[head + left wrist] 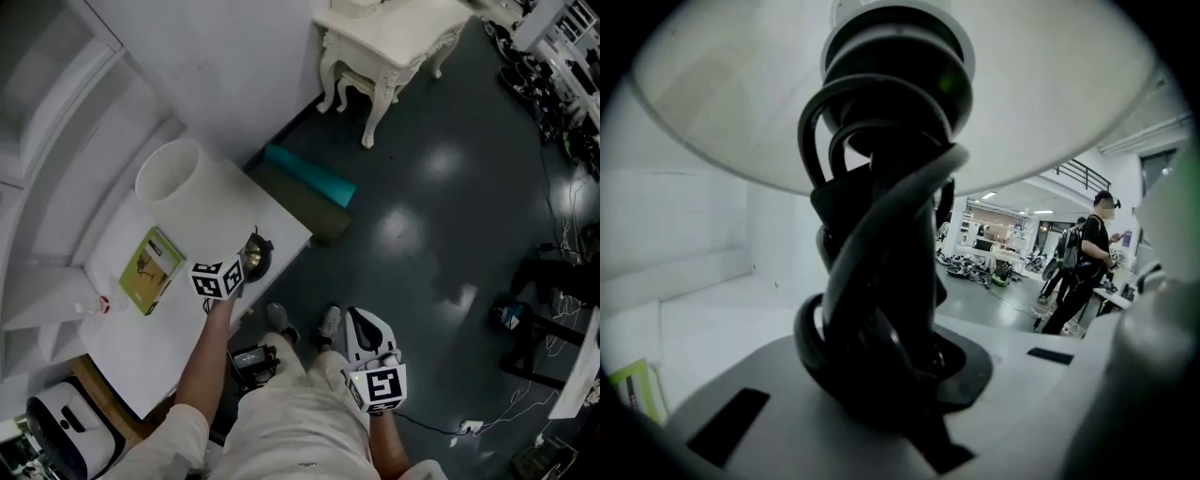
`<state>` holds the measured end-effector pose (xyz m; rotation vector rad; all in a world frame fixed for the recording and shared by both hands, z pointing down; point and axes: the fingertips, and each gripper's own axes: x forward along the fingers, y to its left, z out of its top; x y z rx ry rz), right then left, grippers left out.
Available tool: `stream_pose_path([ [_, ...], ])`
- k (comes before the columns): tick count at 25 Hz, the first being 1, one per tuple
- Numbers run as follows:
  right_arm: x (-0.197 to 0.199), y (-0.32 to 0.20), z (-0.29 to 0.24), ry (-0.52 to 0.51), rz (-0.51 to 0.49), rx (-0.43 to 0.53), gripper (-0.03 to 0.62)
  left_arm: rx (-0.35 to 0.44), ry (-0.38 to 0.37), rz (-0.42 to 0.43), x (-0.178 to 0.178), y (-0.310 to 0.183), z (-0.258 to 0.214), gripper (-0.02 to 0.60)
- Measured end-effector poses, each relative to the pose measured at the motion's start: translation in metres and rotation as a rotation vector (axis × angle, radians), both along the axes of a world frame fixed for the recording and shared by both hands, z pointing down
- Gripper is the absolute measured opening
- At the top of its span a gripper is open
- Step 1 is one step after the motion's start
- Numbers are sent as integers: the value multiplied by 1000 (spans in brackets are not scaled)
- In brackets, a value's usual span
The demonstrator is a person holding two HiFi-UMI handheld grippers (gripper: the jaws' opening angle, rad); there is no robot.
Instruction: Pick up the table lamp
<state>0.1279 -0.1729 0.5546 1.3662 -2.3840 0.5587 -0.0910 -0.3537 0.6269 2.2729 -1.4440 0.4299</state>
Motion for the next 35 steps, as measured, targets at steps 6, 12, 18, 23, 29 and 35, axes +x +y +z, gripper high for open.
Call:
stream_pose_path([
  [6, 9, 8, -29, -26, -57, 43, 12, -25, 37, -13, 16, 20, -47, 8],
  [12, 11, 19, -56, -19, -124, 103, 11, 8, 44, -24, 23, 48, -90, 8],
  [18, 8, 34, -61, -50, -206, 133, 11, 37, 75, -40, 31, 94, -120, 8],
  [23, -8, 52, -61, -65, -272, 123, 11, 39, 109, -57, 32, 140, -139, 8],
  [29, -24, 65, -68, -64, -274, 141, 11, 45, 121, -10, 35, 187, -155, 8],
  [35, -60, 104, -93, -70, -297, 152, 11, 52, 152, 60, 30, 258, -176, 8],
])
